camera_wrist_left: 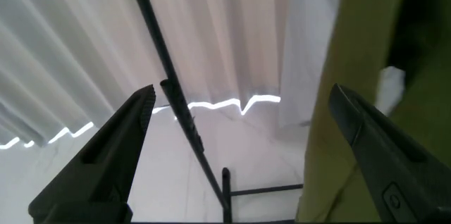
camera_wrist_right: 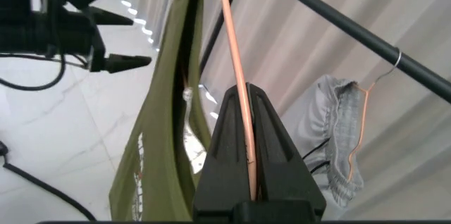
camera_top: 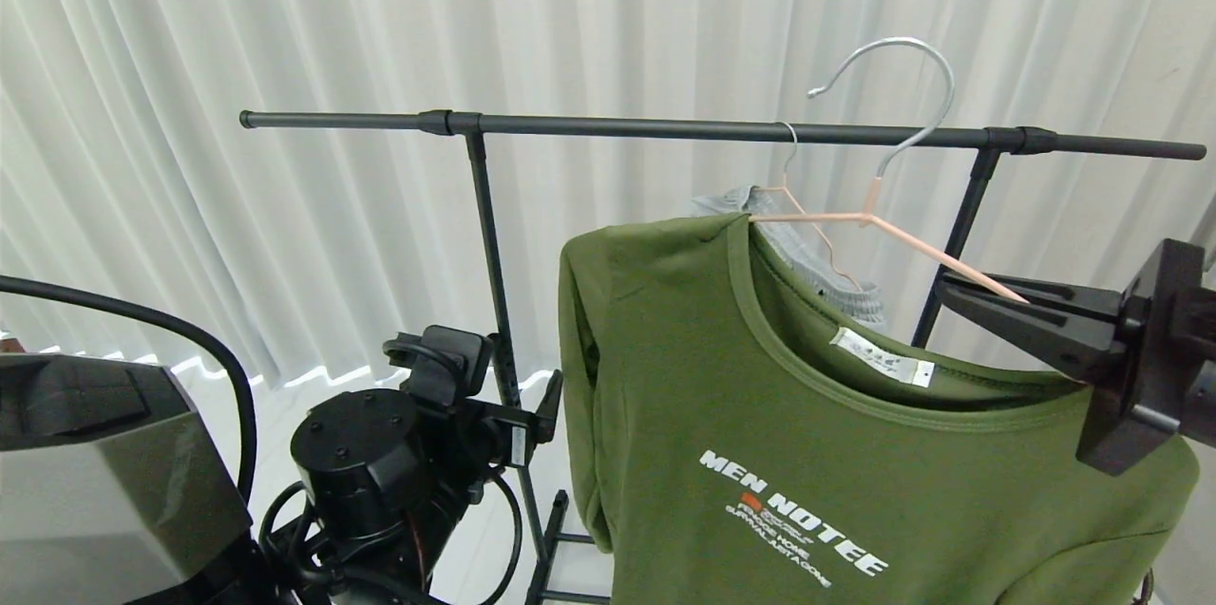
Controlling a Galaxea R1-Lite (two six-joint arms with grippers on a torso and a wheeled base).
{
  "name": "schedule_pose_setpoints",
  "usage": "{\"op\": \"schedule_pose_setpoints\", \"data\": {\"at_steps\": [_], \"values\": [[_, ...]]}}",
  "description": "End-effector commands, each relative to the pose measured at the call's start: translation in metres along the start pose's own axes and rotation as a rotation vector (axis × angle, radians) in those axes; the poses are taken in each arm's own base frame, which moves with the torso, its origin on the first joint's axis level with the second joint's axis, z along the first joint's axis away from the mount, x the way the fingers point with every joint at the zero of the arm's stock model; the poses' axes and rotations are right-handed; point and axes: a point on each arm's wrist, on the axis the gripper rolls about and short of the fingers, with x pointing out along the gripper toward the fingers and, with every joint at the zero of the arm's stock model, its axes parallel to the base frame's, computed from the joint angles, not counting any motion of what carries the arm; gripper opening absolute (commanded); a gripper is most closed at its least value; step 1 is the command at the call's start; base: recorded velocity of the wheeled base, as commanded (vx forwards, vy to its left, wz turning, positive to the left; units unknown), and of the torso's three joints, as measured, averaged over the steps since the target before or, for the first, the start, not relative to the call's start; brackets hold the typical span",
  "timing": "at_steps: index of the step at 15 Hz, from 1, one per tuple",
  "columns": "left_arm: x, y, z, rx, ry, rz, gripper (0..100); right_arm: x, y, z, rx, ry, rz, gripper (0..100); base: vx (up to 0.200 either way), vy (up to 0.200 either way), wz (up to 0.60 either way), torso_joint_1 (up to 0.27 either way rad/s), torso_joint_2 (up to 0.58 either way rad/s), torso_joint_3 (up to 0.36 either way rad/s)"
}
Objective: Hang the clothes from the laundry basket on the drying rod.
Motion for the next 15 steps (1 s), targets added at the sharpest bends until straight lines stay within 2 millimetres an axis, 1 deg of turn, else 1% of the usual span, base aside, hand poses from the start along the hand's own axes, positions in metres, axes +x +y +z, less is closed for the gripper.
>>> {"op": "schedule_pose_setpoints", "data": {"at_steps": [1,3,4,8,11,12,15], "values": [[0.0019,0.0071,0.0026,-0.008,-0.016,-0.017,100,-0.0052,-0.0009,0.0028,0.005,-0.020,0.012,0,0.000,0.000,0.00,0.000,0.00,0.000],[0.0024,0.0111,0.0052,-0.013,-0.040,-0.094,100,-0.0053,-0.0005,0.0029,0.006,-0.025,0.026,0,0.000,0.000,0.00,0.000,0.00,0.000],[0.0025,0.0109,0.0060,-0.014,-0.045,-0.106,100,-0.0049,0.0000,0.0017,0.009,-0.020,0.029,0,0.000,0.000,0.00,0.000,0.00,0.000],[0.0036,0.0105,0.0068,-0.015,-0.050,-0.110,100,-0.0054,0.0020,0.0017,0.007,-0.039,0.097,0,0.000,0.000,0.00,0.000,0.00,0.000],[0.0038,0.0103,0.0071,-0.016,-0.053,-0.117,100,-0.0044,0.0028,0.0018,0.007,-0.040,0.105,0,0.000,0.000,0.00,0.000,0.00,0.000],[0.0038,0.0102,0.0071,-0.016,-0.054,-0.121,0,-0.0047,0.0028,0.0021,0.006,-0.041,0.105,0,0.000,0.000,0.00,0.000,0.00,0.000],[0.0041,0.0104,0.0067,-0.015,-0.052,-0.120,0,-0.0058,0.0031,0.0026,0.006,-0.044,0.104,0,0.000,0.000,0.00,0.000,0.00,0.000]]}}
